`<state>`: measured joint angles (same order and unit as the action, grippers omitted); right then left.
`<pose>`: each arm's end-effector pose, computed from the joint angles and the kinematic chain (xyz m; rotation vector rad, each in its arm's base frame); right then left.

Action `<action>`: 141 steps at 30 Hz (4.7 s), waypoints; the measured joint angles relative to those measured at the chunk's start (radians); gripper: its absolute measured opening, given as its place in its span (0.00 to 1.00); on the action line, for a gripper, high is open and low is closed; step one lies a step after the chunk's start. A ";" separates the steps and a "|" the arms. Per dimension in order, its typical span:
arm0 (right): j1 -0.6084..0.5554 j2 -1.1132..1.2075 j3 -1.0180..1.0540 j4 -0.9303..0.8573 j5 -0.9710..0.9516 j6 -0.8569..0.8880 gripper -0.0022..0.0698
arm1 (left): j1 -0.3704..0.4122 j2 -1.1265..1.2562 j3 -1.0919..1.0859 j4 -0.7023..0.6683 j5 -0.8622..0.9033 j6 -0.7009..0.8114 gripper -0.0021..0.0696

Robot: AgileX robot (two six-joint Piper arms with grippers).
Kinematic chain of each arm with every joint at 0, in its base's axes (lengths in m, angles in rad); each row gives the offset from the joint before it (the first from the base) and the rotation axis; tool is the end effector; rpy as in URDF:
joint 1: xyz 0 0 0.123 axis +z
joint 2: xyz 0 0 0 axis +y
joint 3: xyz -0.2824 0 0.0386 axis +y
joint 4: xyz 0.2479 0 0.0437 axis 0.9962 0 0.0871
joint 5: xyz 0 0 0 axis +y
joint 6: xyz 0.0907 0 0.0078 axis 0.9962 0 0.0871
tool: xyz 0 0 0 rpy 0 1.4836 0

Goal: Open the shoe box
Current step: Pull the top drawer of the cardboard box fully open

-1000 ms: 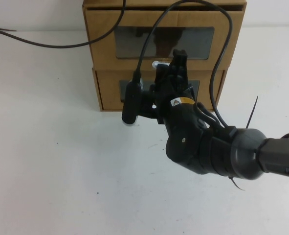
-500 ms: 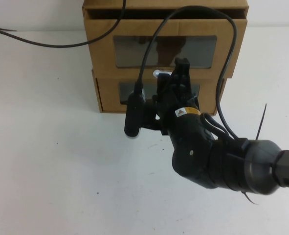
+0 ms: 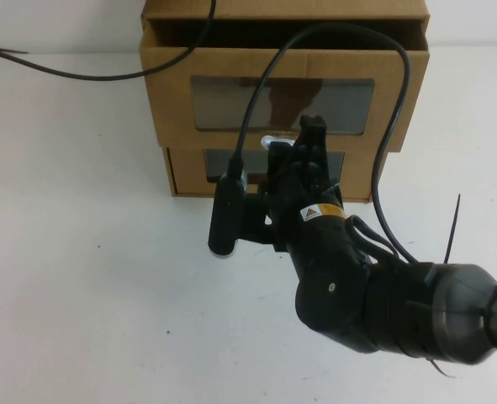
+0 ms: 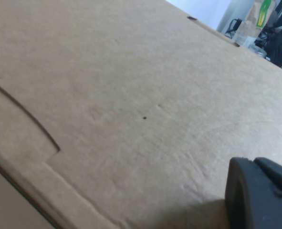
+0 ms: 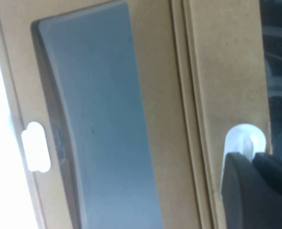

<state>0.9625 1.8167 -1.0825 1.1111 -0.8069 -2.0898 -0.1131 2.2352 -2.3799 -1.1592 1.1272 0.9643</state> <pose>0.2697 0.2843 0.2391 -1.2401 1.2960 -0.7522 0.4774 -0.1301 0.3774 0.8679 1.7276 -0.9320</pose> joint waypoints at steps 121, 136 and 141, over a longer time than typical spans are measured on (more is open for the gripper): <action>0.268 -0.195 0.174 0.367 -0.161 -0.080 0.35 | -0.012 0.010 -0.018 0.035 0.018 -0.108 0.02; 0.268 -0.121 0.174 0.309 -0.198 -0.078 0.35 | -0.012 0.012 -0.018 0.034 0.015 -0.096 0.02; 0.268 -0.104 0.174 0.278 -0.231 -0.053 0.34 | -0.010 0.014 -0.018 0.030 0.010 -0.092 0.02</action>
<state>1.2308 1.7127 -0.9083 1.3892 -1.0380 -2.1429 -0.1233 2.2495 -2.3979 -1.1296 1.1367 0.8725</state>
